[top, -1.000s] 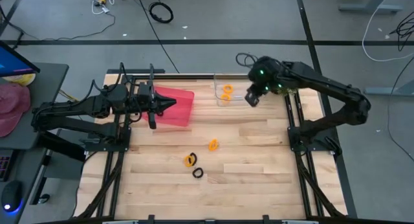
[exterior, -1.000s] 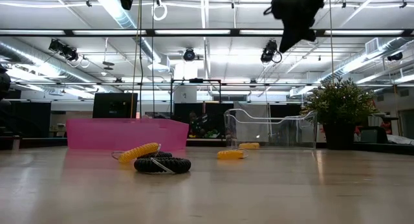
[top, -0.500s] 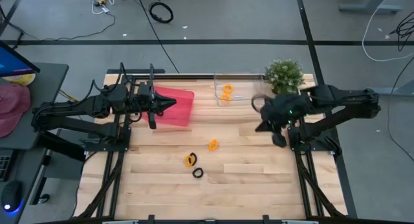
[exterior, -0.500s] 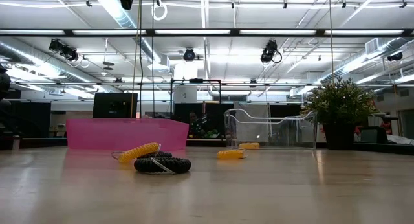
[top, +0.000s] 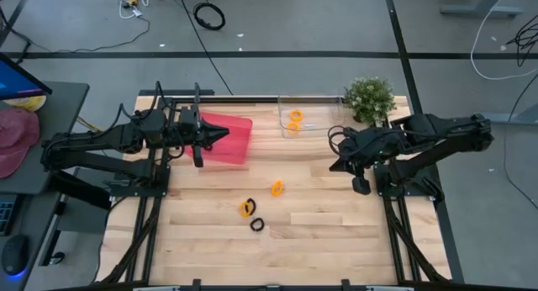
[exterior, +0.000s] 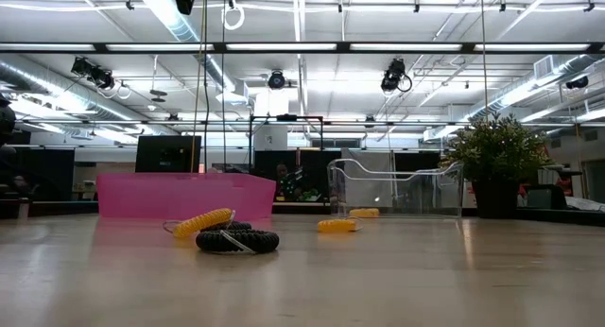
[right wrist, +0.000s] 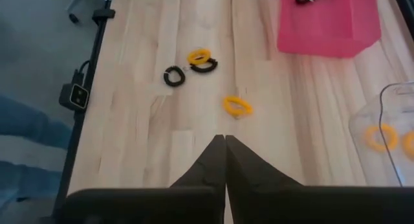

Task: Sort spring keychains
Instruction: Put the yellow spring keychain into the transparent bin

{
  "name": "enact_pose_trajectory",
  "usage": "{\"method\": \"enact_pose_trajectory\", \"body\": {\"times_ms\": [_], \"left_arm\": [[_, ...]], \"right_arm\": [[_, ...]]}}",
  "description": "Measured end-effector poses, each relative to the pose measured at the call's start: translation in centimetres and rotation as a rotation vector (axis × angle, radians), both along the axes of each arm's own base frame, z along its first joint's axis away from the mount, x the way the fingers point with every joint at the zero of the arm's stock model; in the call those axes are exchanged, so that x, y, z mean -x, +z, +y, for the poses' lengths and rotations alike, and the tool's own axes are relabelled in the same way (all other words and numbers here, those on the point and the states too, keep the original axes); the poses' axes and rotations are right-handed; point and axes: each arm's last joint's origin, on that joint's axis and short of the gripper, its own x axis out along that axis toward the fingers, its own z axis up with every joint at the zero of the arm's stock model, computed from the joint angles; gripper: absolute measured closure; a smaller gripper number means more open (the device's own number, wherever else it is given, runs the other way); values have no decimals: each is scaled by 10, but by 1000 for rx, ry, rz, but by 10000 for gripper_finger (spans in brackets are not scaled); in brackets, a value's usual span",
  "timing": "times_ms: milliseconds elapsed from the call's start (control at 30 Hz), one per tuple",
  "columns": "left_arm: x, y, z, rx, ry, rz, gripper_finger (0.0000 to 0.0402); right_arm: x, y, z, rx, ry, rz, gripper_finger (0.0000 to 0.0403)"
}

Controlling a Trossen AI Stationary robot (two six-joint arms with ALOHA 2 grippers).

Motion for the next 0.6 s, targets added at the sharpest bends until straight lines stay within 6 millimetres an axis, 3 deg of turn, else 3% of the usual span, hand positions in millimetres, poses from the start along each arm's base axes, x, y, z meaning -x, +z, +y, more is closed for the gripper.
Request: {"method": "enact_pose_trajectory", "body": {"times_ms": [367,600], "left_arm": [[0,0,0,9,0,-2,376],[0,1,0,-27,-2,-8,379]], "right_arm": [[-3,2,-4,-44,-61,-26,396],[-16,17,-9,40,-40,-238,396]]}}
